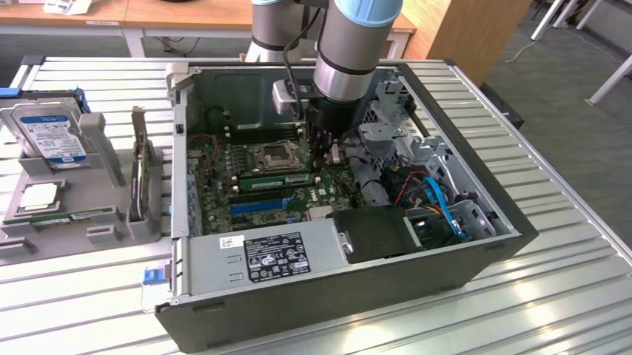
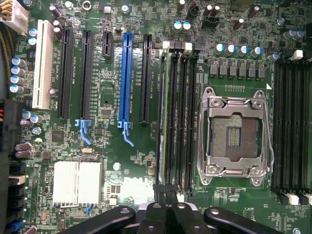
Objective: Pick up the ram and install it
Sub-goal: 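Press down the ram until it locks into place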
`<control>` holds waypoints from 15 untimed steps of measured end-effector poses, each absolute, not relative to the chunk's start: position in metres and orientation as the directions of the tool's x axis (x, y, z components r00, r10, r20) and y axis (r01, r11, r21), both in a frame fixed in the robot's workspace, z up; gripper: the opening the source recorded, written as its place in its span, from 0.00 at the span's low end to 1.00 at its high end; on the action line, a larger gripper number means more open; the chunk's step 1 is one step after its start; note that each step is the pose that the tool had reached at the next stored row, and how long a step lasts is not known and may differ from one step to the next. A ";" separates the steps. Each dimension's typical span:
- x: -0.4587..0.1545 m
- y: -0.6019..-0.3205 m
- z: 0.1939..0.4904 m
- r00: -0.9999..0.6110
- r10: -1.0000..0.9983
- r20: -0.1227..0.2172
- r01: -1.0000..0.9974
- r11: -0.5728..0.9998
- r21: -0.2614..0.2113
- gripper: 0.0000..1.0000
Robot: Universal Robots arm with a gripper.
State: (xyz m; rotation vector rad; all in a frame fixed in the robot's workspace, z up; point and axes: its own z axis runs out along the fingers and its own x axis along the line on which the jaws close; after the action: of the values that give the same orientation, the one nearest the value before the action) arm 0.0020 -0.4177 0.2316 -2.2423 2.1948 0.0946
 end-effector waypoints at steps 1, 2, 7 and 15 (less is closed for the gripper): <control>0.002 -0.417 0.231 0.021 -0.999 -0.045 -0.999 -0.022 0.040 0.10; 0.002 -0.417 0.231 0.021 -0.999 -0.045 -0.999 -0.022 0.040 0.10; 0.002 -0.417 0.231 0.021 -0.999 -0.045 -0.999 -0.022 0.040 0.10; 0.002 -0.417 0.229 0.021 -0.999 -0.044 -0.999 -0.022 0.041 0.10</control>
State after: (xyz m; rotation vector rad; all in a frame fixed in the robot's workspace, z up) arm 0.0020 -0.4169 0.2290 -2.2428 2.1949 0.0944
